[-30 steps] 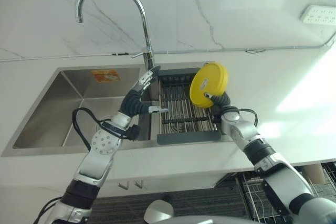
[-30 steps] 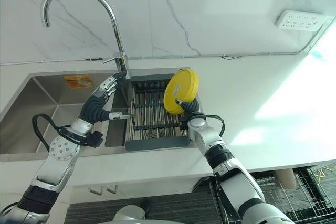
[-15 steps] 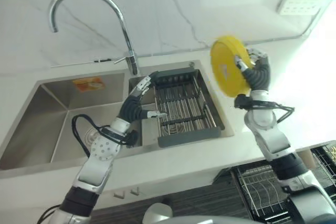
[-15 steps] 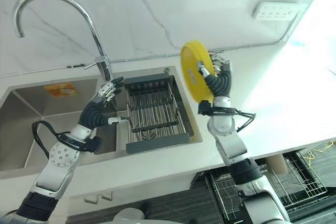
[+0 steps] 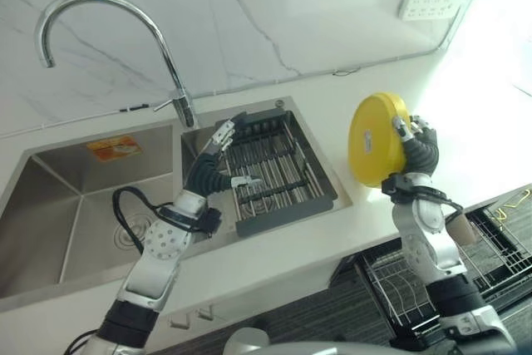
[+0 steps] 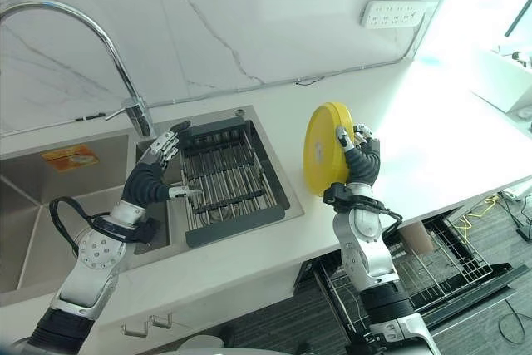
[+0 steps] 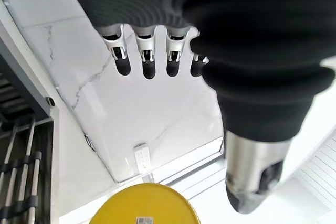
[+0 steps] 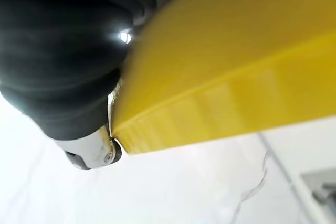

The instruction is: Place the dishes in the dishwasher.

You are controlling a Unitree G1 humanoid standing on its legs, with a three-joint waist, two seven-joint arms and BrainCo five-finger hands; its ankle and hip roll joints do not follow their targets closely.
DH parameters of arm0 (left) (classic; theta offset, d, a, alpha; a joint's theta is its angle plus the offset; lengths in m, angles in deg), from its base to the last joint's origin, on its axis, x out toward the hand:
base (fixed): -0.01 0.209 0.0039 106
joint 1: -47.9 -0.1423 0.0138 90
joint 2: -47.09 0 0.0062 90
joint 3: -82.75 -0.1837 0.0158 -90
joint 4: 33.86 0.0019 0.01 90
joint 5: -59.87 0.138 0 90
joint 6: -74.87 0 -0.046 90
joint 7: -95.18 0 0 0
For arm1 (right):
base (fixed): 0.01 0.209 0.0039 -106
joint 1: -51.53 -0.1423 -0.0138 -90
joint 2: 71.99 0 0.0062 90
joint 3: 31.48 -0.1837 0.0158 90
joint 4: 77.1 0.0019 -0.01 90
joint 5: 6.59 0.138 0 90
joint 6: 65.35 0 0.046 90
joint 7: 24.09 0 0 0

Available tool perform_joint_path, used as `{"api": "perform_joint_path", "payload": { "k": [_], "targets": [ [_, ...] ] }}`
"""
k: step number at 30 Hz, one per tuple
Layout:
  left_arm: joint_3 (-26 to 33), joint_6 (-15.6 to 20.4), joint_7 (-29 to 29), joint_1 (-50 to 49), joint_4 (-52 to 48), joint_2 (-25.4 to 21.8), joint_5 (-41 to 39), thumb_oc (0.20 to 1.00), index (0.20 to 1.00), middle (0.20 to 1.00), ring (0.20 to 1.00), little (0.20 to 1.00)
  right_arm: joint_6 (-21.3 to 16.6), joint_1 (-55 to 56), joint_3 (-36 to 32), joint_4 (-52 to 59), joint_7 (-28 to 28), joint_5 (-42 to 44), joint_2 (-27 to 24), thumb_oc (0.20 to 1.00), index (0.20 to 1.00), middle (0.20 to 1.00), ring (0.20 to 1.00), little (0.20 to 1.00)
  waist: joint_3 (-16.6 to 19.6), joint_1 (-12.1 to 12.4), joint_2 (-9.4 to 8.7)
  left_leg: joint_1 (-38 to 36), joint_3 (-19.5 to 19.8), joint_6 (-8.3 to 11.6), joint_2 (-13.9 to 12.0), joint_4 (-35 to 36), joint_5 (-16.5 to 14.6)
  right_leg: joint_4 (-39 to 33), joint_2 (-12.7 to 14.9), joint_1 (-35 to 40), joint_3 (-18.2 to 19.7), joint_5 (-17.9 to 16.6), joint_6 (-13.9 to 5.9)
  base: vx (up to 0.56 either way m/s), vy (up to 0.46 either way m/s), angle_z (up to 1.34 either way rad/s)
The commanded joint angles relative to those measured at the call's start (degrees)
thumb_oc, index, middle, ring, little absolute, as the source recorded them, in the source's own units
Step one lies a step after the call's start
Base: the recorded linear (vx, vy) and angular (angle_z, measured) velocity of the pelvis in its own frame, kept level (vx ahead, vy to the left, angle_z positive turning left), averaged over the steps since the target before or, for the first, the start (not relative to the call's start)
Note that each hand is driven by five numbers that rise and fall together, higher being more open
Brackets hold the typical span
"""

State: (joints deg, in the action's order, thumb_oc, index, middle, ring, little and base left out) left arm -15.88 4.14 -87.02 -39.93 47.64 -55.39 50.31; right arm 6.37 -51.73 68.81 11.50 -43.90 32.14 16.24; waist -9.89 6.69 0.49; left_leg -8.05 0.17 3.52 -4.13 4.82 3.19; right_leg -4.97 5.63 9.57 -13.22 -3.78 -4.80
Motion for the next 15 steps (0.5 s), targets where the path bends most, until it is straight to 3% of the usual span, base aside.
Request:
{"api": "perform_joint_path", "payload": {
  "k": [1,15],
  "targets": [
    [0.1,4.1,1.1,1.3,-1.8,-0.3,1.5,1.000,1.000,1.000,1.000,1.000,-7.5,-1.7,-4.3,8.2,1.7,1.3,-0.5,0.200,0.200,0.200,0.200,0.200,3.4,-0.1,-0.94,-0.1,-2.1,-0.53,-1.0,0.2,-3.1,2.7,7.5,0.4,-1.1,1.6,-6.60,-0.03,0.021,-0.13],
    [2.2,5.2,1.2,-0.9,-3.8,0.3,2.7,1.000,1.000,1.000,1.000,1.000,-12.8,2.7,-9.7,15.7,3.0,7.1,-0.4,0.200,0.200,0.200,0.200,0.200,3.5,-3.8,-1.40,-1.0,-5.5,-1.40,-0.4,0.2,-4.1,1.4,7.5,-1.0,2.6,0.0,-7.14,-0.07,-0.008,-0.19]
  ]
}}
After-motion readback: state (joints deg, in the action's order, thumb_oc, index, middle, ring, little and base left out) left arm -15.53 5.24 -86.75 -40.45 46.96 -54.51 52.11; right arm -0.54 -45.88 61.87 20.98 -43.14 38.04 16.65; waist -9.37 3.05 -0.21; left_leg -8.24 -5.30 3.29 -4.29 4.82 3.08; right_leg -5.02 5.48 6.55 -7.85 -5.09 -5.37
